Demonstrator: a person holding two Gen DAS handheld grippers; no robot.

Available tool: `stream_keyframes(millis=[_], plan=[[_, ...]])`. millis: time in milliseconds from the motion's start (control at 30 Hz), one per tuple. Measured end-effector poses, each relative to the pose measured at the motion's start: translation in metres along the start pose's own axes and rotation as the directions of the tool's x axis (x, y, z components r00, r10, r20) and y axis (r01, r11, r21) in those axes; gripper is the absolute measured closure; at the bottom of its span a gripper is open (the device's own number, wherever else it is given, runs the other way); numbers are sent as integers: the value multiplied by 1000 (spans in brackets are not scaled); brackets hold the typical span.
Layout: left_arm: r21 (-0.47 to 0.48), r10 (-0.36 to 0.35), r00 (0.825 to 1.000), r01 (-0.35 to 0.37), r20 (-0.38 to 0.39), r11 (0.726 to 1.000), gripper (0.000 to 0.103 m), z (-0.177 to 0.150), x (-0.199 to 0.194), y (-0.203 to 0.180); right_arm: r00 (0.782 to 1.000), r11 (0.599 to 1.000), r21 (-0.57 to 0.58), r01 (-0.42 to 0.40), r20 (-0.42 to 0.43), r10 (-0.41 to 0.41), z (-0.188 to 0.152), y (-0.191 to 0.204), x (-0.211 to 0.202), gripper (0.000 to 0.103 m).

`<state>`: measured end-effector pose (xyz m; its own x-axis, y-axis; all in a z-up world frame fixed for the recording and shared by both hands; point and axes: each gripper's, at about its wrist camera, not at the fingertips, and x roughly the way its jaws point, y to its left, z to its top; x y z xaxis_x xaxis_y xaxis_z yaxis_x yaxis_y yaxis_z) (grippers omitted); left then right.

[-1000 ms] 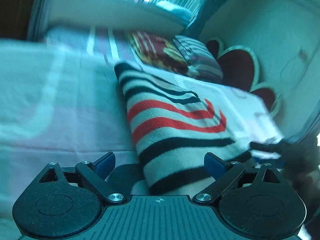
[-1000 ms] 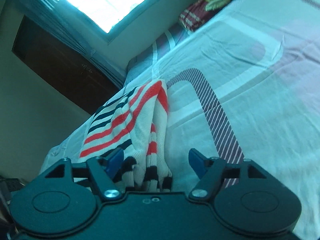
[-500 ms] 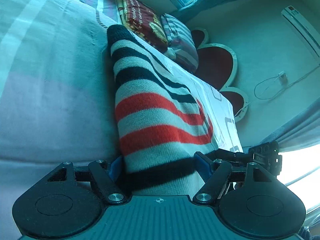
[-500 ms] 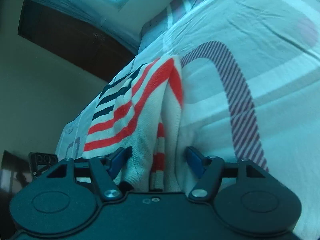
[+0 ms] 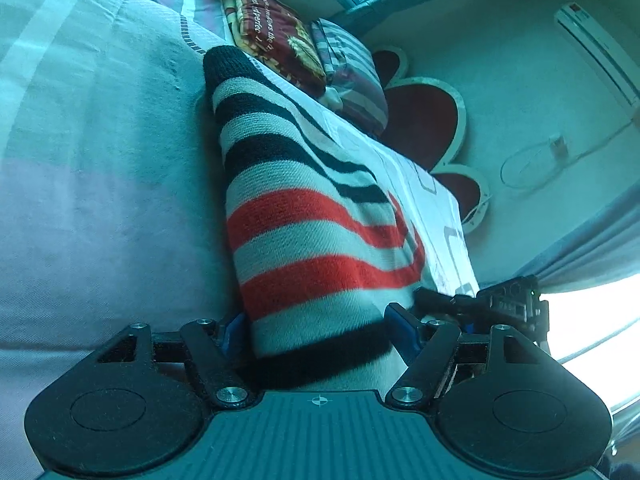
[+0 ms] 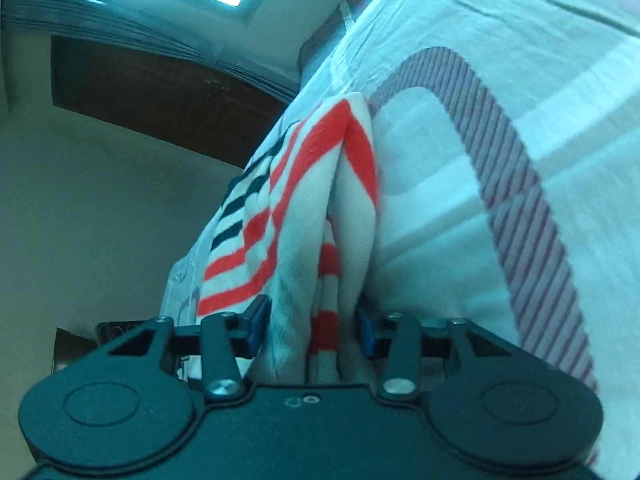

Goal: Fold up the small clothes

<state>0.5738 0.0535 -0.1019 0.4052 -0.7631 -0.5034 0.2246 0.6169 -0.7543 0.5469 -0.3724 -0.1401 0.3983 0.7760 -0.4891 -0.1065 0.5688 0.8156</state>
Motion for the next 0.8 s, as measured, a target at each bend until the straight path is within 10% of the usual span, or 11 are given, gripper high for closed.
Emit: stream_keyframes(millis=[200,800], plan=[[204,191,980,-199,57,959,46,-5,13,-44,974,935,-272,228,63,-219,-14,54,13,67],[220,168,966,-211,198,953,55,-22,-155,-46,987,869,-471,155,118,-112,-73,194,30,69]])
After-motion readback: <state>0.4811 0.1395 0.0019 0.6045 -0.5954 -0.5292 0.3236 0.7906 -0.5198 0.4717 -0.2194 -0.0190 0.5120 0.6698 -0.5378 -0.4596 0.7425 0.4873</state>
